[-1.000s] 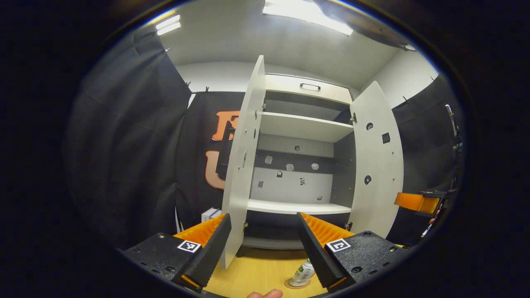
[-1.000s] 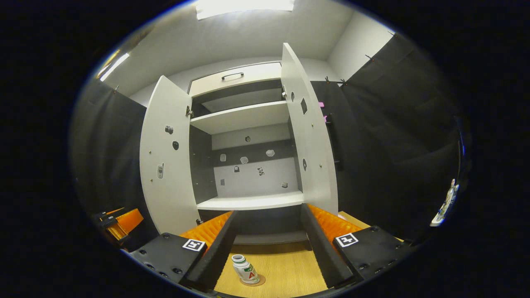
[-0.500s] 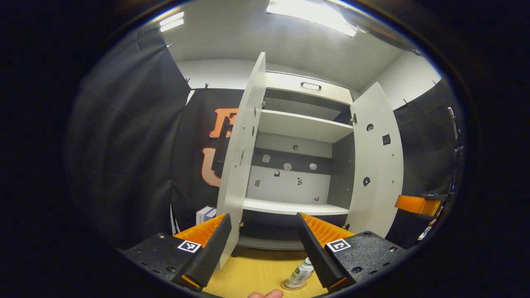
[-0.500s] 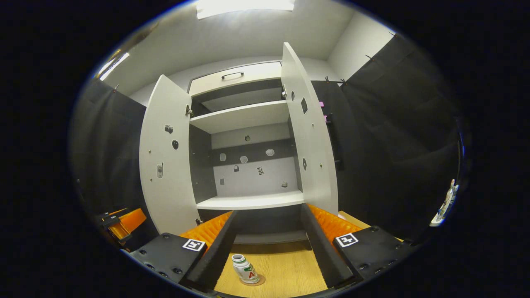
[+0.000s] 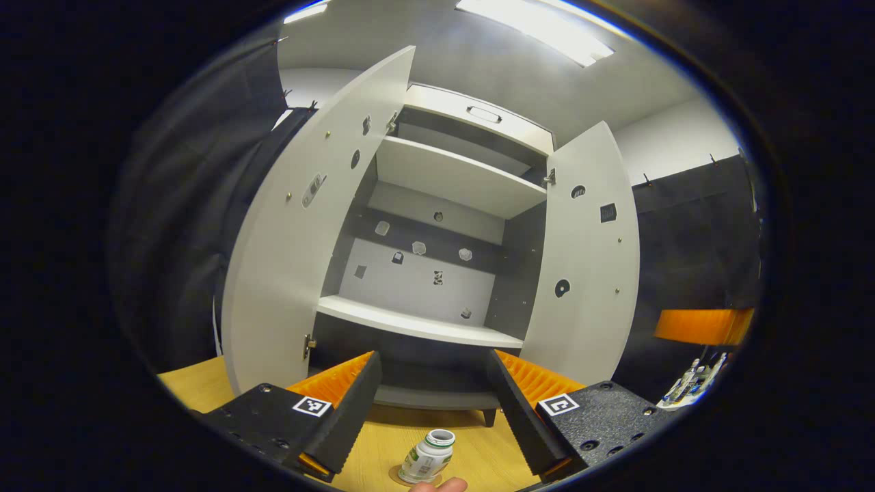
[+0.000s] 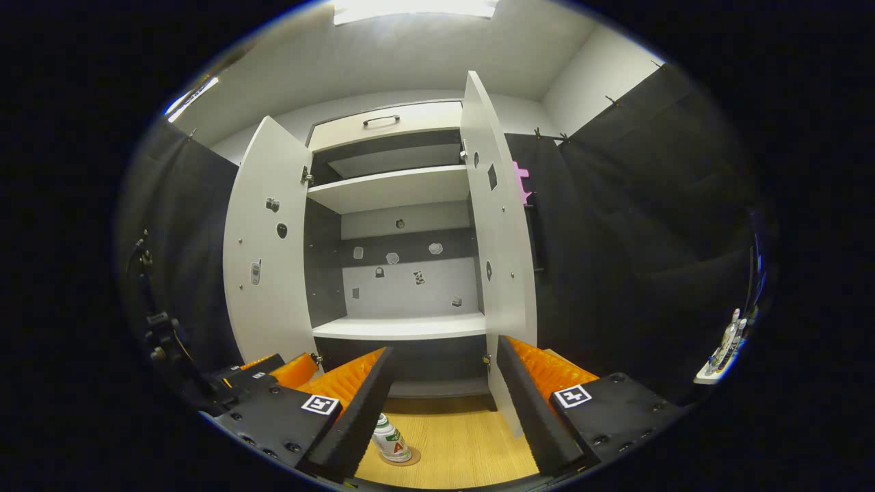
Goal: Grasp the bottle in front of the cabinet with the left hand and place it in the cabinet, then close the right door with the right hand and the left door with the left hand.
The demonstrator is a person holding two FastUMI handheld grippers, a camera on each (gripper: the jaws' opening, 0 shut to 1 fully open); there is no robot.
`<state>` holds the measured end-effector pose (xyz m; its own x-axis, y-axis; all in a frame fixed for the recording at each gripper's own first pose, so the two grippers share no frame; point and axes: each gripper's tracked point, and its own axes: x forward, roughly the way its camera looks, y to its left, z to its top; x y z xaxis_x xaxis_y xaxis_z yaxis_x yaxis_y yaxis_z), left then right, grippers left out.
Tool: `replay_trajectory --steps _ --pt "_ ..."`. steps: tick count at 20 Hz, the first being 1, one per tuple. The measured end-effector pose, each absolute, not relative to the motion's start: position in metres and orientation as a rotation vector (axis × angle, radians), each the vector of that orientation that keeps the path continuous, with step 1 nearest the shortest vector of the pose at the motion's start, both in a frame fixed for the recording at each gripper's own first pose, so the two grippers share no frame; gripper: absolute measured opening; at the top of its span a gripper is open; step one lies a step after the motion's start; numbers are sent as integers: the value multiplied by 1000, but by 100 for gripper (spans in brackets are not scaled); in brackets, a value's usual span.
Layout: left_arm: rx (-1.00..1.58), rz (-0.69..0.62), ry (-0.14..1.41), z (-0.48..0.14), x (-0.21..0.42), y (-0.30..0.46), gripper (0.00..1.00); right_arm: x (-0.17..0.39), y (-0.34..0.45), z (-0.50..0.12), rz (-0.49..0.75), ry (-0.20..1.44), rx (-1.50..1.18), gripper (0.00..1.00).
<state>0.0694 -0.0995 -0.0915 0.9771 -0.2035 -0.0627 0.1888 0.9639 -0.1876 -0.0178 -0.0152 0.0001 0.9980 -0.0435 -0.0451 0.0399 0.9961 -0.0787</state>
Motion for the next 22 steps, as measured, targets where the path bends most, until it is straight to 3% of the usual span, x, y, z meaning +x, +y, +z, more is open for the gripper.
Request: replay_trajectory --steps 12,22 --pt "-45 -164 294 -273 74 -131 95 -40 -41 -2 -103 99 -144 98" --pt "-27 -119 364 -332 64 -135 94 -41 -46 -16 -102 165 -147 98"
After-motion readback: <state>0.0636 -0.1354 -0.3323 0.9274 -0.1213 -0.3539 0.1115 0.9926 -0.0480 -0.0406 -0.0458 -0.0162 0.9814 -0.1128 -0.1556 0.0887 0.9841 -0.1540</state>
